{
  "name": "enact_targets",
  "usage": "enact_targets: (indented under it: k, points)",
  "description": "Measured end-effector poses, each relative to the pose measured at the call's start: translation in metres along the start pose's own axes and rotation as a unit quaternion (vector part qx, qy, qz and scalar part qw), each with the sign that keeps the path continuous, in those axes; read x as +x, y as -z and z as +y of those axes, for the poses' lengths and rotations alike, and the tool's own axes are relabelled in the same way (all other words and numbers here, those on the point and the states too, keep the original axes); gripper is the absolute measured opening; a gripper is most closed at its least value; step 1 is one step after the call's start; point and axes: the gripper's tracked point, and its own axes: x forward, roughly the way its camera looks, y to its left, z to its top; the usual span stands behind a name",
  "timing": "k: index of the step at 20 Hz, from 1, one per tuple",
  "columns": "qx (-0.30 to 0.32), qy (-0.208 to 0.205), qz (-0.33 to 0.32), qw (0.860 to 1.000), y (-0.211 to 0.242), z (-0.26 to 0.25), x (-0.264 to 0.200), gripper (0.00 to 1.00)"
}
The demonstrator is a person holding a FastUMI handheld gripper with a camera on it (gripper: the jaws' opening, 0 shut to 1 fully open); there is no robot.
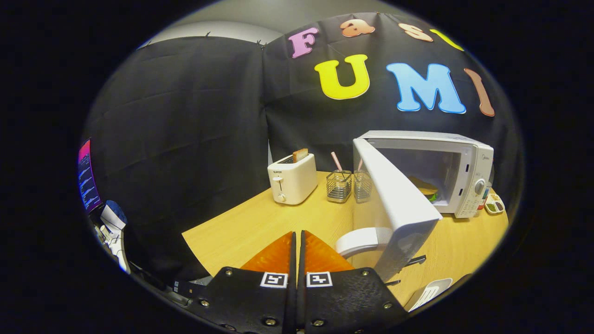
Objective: Open the microwave, put the food inside, and close the microwave door.
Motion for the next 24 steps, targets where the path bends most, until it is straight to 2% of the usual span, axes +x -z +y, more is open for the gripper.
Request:
enact_targets:
  k: [13, 24]
  points:
    - [0.023, 0.101, 0.000, 0.995, -0.017, -0.148, -0.003, 0.01]
    - [0.032, 0.156, -0.012, 0.987, -0.033, -0.231, 0.018, 0.01]
